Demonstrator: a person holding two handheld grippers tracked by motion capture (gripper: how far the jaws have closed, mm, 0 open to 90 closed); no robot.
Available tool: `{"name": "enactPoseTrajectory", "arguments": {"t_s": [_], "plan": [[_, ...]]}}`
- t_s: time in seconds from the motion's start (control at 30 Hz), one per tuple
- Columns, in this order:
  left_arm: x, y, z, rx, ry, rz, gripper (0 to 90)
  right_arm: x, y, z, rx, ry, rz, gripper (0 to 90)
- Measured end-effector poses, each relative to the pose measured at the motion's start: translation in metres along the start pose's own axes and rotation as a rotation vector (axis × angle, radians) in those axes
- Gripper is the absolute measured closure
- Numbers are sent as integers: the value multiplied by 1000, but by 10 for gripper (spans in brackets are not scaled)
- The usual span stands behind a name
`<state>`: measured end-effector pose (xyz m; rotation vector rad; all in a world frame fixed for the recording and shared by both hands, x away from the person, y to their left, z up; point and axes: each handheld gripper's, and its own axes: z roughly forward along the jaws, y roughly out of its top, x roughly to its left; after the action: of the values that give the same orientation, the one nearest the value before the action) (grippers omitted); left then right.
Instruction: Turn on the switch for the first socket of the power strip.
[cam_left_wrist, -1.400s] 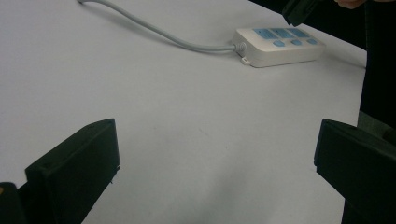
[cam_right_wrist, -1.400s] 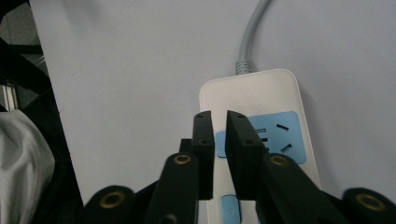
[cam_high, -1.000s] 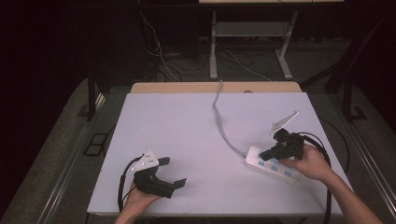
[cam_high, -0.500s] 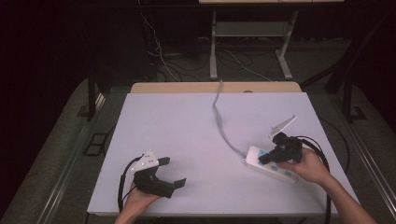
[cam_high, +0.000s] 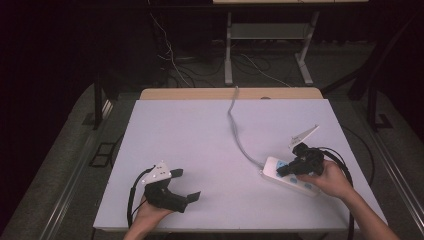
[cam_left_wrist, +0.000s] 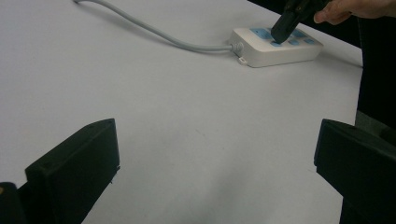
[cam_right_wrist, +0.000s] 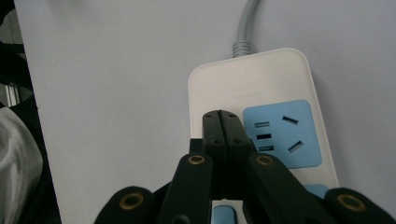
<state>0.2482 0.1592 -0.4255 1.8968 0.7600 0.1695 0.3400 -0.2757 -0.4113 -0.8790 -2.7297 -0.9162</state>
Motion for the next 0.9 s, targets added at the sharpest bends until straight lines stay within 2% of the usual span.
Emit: {"name": "enactPoseTrajectory", "arguments": {"t_s": [0.17,0.63,0.77,0.9], "plan": [[0,0,0,0,-1,2,0,-1,0,0,1,9,11,900],[0,0,0,-3,-3,0,0,2,-2,2,-3,-18,12,900],[0,0,0,-3,-4,1,0,3,-5,2,-27,-31,-7,900],[0,0,0,-2,-3,1,0,2,-7,2,-38,-19,7,900]]}}
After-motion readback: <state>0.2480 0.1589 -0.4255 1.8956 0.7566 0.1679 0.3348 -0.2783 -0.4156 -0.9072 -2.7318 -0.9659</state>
